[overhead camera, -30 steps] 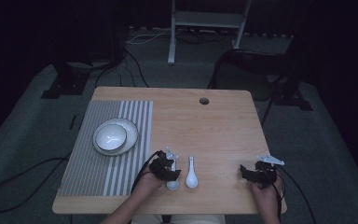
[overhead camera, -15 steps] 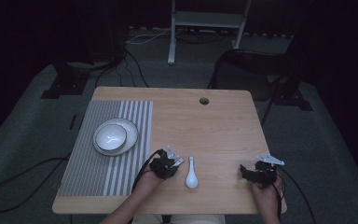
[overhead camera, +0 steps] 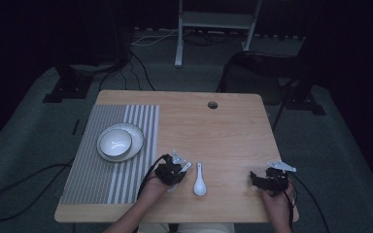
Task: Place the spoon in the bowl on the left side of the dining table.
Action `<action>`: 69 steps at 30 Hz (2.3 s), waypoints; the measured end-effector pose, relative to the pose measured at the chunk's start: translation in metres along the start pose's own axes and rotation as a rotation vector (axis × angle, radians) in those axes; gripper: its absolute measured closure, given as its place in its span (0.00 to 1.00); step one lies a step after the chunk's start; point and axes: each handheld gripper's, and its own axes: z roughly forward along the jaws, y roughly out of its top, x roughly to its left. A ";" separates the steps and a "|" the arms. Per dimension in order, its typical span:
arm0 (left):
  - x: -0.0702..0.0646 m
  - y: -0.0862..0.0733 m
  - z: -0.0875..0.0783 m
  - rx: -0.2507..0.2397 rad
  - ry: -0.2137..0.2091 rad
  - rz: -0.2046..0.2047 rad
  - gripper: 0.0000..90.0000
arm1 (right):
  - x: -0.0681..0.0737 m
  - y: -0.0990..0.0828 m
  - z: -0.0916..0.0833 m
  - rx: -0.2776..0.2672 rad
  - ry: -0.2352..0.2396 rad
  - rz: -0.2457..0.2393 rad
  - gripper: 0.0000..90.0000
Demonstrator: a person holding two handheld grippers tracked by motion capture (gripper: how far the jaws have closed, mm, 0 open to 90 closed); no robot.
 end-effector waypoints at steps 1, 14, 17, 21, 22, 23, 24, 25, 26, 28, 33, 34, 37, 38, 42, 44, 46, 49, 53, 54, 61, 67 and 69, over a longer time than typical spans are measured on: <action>0.000 0.000 -0.001 -0.004 0.001 -0.003 0.82 | 0.000 0.000 0.000 0.000 0.000 0.000 0.14; -0.003 0.004 -0.015 -0.044 -0.031 0.002 0.83 | 0.000 0.000 0.000 0.000 0.000 0.000 0.14; -0.006 0.004 -0.017 -0.043 -0.036 0.019 0.83 | 0.000 0.000 0.000 0.000 0.000 0.001 0.14; -0.006 0.004 -0.020 -0.046 -0.047 0.016 0.83 | 0.000 0.000 0.000 0.000 0.000 0.001 0.14; -0.006 0.004 -0.022 -0.048 -0.044 0.016 0.83 | 0.000 0.000 0.000 0.000 0.000 0.001 0.14; -0.006 0.005 -0.023 -0.054 -0.051 0.012 0.83 | 0.000 0.000 0.000 0.000 0.000 0.001 0.14; -0.006 0.005 -0.025 -0.060 -0.049 0.014 0.83 | 0.000 0.000 0.000 0.000 0.000 0.001 0.14; -0.007 0.005 -0.027 -0.062 -0.046 0.017 0.83 | 0.000 0.000 0.000 0.000 0.000 0.001 0.14; -0.006 0.006 -0.029 -0.070 -0.060 0.015 0.84 | 0.000 0.000 0.000 0.000 0.000 0.001 0.14; -0.005 0.006 -0.032 -0.085 -0.063 -0.002 0.95 | 0.000 0.000 0.000 0.000 0.000 0.001 0.14; -0.004 0.009 -0.040 -0.099 -0.057 0.010 0.95 | 0.000 0.000 0.000 0.000 -0.002 0.002 0.14; -0.004 0.009 -0.041 -0.099 -0.063 0.014 0.95 | 0.000 0.000 0.000 0.000 -0.001 0.002 0.14; -0.003 0.010 -0.046 -0.116 -0.058 0.013 0.95 | 0.000 0.000 0.000 0.000 -0.001 0.002 0.14; -0.002 0.010 -0.048 -0.123 -0.057 0.006 0.95 | 0.000 0.000 0.000 0.000 -0.001 0.002 0.14; 0.000 0.011 -0.053 -0.132 -0.060 0.010 0.95 | 0.000 0.000 0.000 0.000 -0.001 0.002 0.14; 0.001 0.012 -0.056 -0.138 -0.052 0.013 0.95 | 0.000 0.000 0.000 0.000 -0.001 0.002 0.14; 0.003 0.013 -0.059 -0.146 -0.049 0.010 0.95 | 0.000 0.000 0.000 0.000 -0.001 0.002 0.14; 0.008 0.014 -0.063 -0.159 -0.041 0.001 0.95 | 0.000 0.000 0.000 0.000 -0.001 0.002 0.14; 0.016 0.014 -0.072 -0.177 -0.036 -0.007 0.95 | 0.000 0.000 0.000 0.000 -0.001 0.002 0.14; 0.018 0.014 -0.073 -0.185 -0.034 -0.014 0.95 | 0.000 0.000 0.000 0.000 -0.002 0.002 0.14; 0.031 0.006 -0.080 -0.181 -0.022 -0.026 0.95 | 0.000 0.000 0.000 0.000 -0.002 0.002 0.14; 0.046 0.001 -0.095 -0.214 -0.004 -0.050 0.95 | 0.000 0.000 0.000 0.000 -0.002 0.002 0.14; 0.053 0.000 -0.101 -0.225 0.006 -0.059 0.95 | 0.000 0.000 0.000 0.000 -0.003 0.004 0.14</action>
